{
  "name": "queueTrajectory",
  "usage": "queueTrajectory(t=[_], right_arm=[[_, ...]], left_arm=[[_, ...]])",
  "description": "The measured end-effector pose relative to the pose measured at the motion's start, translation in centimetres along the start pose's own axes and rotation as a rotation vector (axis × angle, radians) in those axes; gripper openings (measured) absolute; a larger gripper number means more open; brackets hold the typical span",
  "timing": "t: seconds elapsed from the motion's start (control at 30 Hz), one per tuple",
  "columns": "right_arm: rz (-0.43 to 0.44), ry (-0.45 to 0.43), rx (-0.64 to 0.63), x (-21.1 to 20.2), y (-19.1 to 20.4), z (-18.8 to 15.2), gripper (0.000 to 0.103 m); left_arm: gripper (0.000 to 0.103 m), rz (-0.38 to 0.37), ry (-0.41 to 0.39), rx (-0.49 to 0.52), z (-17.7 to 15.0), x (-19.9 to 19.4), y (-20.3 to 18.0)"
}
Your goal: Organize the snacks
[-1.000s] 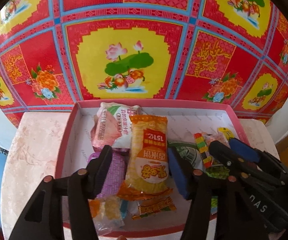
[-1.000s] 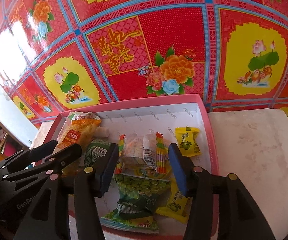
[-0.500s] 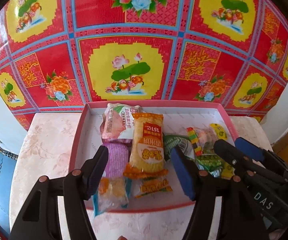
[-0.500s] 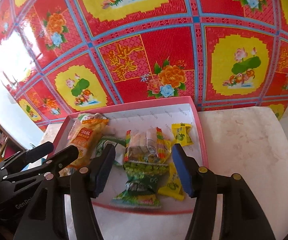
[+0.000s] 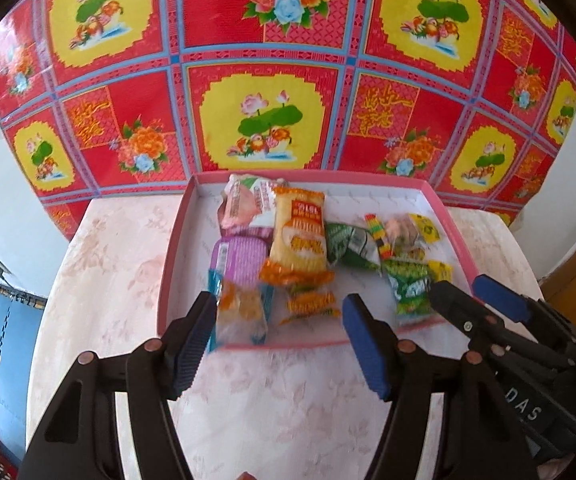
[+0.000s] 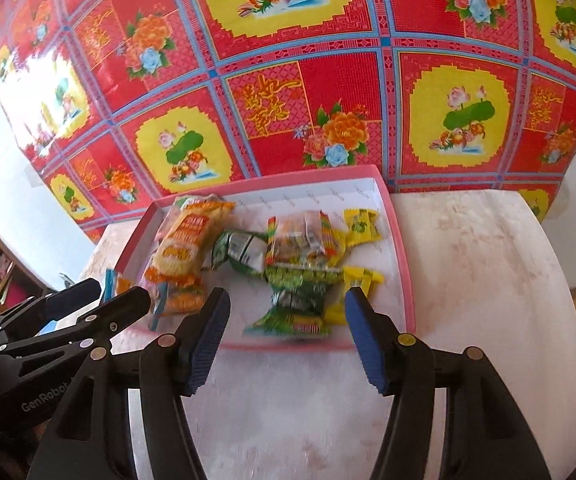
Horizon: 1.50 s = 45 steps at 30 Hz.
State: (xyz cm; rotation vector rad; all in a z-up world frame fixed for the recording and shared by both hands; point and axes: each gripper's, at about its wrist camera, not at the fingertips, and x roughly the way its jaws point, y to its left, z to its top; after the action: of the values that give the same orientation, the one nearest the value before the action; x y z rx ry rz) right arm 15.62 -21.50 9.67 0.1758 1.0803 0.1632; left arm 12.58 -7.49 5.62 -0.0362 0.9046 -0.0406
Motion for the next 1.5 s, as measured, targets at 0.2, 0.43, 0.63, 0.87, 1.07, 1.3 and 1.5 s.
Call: queueTrajectory(t=[0.2, 0.43, 0.63, 0.87, 1.07, 1.3, 1.5], right_arm=[[-0.016, 0.022, -0.004, -0.6, 0.3, -1.9, 0.061], [-0.036, 0.062, -0.008, -0.6, 0.3, -3.9, 0.061], [-0.052, 0.097, -0.012, -0.3, 0.3, -5.1, 0.061], [-0.075, 0.144, -0.013, 0.7, 0.3, -6.0, 0.061], [-0.097, 0.143, -0.037, 0.9, 0.7, -6.2, 0.061], [-0.120, 0.136, -0.062, 1.0, 1.0, -6.5, 0.061], [-0.124, 0.132, -0.068, 1.0, 1.2, -6.6, 0.061]], left_arm=[[0.069, 0.012, 0.020, -0.006, -2.0, -0.5, 0.2], [0.069, 0.013, 0.064, -0.009, -4.2, -0.1, 0.3], [0.069, 0.013, 0.091, 0.003, -5.5, 0.3, 0.0], [0.069, 0.020, 0.134, 0.003, -6.3, 1.3, 0.0], [0.069, 0.020, 0.153, -0.003, -6.6, 1.8, 0.0], [0.069, 0.032, 0.161, -0.010, -6.8, 2.0, 0.1], [0.069, 0.031, 0.157, -0.012, -6.8, 2.1, 0.1]])
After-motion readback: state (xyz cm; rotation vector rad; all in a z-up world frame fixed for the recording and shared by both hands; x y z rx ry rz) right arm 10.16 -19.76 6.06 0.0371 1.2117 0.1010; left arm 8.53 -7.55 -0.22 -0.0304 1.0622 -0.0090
